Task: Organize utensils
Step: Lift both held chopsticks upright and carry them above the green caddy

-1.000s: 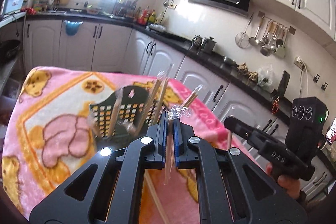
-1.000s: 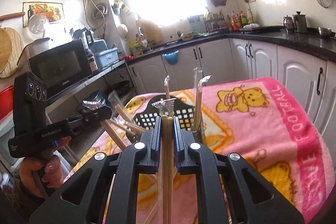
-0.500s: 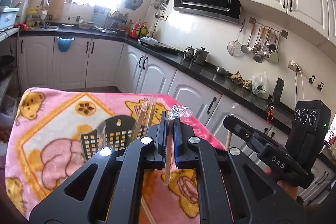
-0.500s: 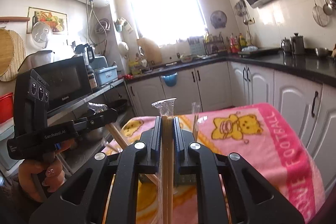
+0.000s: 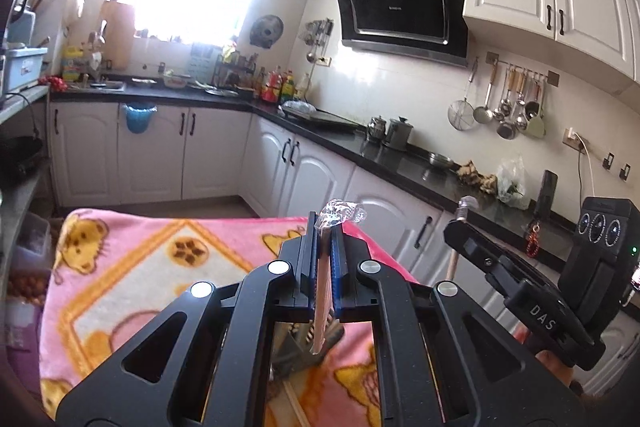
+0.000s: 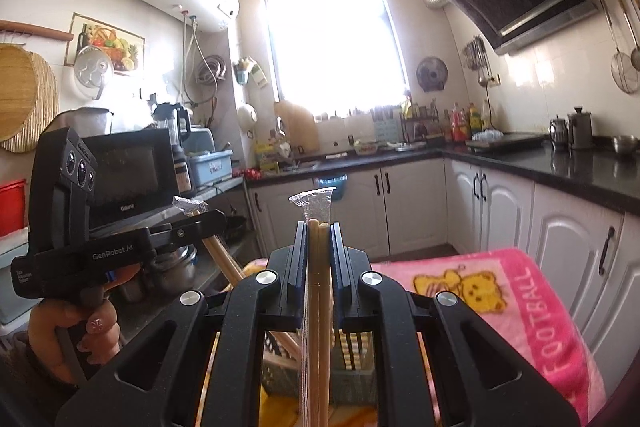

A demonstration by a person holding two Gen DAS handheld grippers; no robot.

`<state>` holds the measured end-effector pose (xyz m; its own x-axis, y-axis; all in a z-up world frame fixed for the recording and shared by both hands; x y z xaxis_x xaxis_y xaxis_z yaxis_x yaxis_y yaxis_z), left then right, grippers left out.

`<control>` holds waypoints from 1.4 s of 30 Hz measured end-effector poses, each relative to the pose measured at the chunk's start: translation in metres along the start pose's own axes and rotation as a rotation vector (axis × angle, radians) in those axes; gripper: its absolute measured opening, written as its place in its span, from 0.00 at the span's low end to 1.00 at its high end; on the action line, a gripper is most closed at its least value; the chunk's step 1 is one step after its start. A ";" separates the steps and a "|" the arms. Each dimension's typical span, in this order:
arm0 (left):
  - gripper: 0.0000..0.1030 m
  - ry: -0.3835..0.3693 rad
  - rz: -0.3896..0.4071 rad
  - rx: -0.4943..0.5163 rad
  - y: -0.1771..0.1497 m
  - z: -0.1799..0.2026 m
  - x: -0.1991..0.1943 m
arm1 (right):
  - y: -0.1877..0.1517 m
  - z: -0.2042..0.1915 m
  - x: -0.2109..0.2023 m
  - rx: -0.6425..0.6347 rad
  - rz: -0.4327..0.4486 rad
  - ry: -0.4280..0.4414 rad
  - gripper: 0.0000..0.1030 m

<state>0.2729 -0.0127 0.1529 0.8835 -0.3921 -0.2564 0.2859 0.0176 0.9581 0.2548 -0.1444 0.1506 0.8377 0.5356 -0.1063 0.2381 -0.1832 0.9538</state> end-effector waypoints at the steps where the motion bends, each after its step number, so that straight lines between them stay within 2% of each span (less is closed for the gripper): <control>1: 0.03 0.008 0.006 0.001 0.004 -0.003 0.000 | 0.004 -0.001 0.002 -0.006 0.012 -0.001 0.10; 11: 0.03 0.081 0.027 0.022 0.020 -0.024 0.004 | 0.032 -0.003 0.018 -0.009 0.090 0.013 0.10; 24: 0.03 0.130 0.004 0.015 0.003 -0.039 0.026 | 0.055 0.004 0.045 -0.035 0.200 -0.020 0.10; 30: 0.03 0.136 -0.014 0.005 -0.008 -0.042 0.036 | 0.051 0.003 0.060 -0.044 0.213 -0.023 0.10; 42: 0.03 0.155 -0.053 0.011 -0.033 -0.041 0.054 | 0.016 0.009 0.086 -0.095 0.212 -0.065 0.11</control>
<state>0.3262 0.0037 0.1020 0.9142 -0.2452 -0.3226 0.3304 -0.0098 0.9438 0.3349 -0.1086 0.1547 0.8949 0.4381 0.0846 0.0085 -0.2062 0.9785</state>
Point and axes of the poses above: each gripper's, at about its wrist camera, not at the fingertips, and x roughly the way its jaws point, z to its right, y to its top, the point moved 10 cm from there along x, roughly the way its jaws point, and after that the axes turned 8 degrees about x, right-handed, at the moved point
